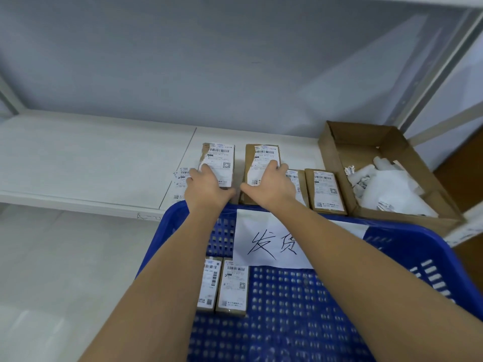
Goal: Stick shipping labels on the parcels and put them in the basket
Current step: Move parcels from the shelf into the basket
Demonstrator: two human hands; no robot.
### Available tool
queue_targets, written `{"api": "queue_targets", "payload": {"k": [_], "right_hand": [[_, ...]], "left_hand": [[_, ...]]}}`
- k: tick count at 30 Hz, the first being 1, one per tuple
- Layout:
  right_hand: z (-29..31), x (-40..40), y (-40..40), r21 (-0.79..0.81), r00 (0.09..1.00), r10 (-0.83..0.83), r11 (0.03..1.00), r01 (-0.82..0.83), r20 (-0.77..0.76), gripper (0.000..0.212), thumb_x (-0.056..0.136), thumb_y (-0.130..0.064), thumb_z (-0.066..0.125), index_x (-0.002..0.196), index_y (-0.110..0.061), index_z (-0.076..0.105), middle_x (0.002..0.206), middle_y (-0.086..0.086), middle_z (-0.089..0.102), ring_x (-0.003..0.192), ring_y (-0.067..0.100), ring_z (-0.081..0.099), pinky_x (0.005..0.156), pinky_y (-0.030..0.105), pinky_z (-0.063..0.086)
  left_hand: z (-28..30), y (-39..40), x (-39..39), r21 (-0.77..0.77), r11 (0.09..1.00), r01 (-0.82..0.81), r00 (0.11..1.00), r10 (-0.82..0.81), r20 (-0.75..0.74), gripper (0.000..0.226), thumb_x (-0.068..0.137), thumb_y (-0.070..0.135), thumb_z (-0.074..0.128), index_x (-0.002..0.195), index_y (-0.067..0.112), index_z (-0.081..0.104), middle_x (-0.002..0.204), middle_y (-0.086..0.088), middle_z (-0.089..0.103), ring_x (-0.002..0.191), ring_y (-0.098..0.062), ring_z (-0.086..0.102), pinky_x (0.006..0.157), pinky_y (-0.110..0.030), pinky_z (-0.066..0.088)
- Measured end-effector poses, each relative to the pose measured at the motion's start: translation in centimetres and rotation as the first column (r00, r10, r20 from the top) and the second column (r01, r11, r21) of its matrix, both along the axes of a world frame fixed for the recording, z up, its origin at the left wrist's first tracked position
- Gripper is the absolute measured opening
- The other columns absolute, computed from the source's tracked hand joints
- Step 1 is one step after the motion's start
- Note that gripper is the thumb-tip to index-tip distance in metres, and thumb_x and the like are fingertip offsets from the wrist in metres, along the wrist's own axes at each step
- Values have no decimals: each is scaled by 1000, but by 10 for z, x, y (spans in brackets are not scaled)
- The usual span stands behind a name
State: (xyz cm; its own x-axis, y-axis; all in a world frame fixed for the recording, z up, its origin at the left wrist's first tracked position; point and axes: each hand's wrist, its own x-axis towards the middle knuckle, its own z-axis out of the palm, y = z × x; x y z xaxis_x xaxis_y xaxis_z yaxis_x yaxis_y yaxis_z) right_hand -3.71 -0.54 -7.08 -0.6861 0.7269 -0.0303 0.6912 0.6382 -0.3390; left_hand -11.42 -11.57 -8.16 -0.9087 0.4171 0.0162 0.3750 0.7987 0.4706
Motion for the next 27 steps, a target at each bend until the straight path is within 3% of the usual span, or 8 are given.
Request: {"api": "queue_targets", "payload": {"k": [5, 10, 15, 19, 27], "right_hand": [[26, 23, 13, 41, 1000, -23, 999, 23, -4, 85, 80, -62, 60, 134, -6, 27, 126, 14, 36, 100, 31, 56, 63, 32, 39], [38, 53, 32, 61, 997, -66, 996, 64, 26, 83, 80, -61, 61, 133, -7, 28, 128, 15, 36, 102, 33, 54, 66, 34, 39], [34, 83, 50, 9, 992, -130, 992, 130, -6, 85, 80, -60, 62, 135, -6, 26, 131, 16, 36, 108, 35, 53, 70, 33, 37], [25, 96, 55, -19, 988, -155, 988, 155, -10, 86, 80, -62, 61, 134, -5, 27, 131, 16, 35, 110, 35, 52, 72, 34, 35], [10, 97, 48, 32, 998, -63, 998, 63, 12, 80, 80, -60, 60, 131, -8, 29, 132, 15, 37, 105, 33, 53, 70, 33, 38]], "left_hand": [[31, 10, 13, -21, 1000, -7, 998, 5, -69, 77, 78, 49, 71, 132, 5, 38, 125, -16, 44, 115, -30, 46, 84, -37, 43], [41, 33, 40, 21, 999, 37, 997, -35, -63, 78, 78, 51, 71, 132, 6, 38, 124, -14, 43, 114, -29, 47, 75, -33, 37], [30, 49, 62, 87, 996, 25, 1000, -25, 1, 81, 77, 52, 71, 133, 6, 37, 125, -15, 43, 114, -30, 47, 80, -37, 43], [23, 55, 68, 92, 995, 43, 998, -39, -40, 80, 76, 50, 73, 133, 7, 38, 125, -13, 43, 115, -29, 45, 76, -35, 40], [15, 69, 67, 24, 997, 72, 997, -72, 8, 80, 78, 49, 71, 135, 6, 34, 130, -15, 39, 120, -31, 41, 87, -40, 43]]}}
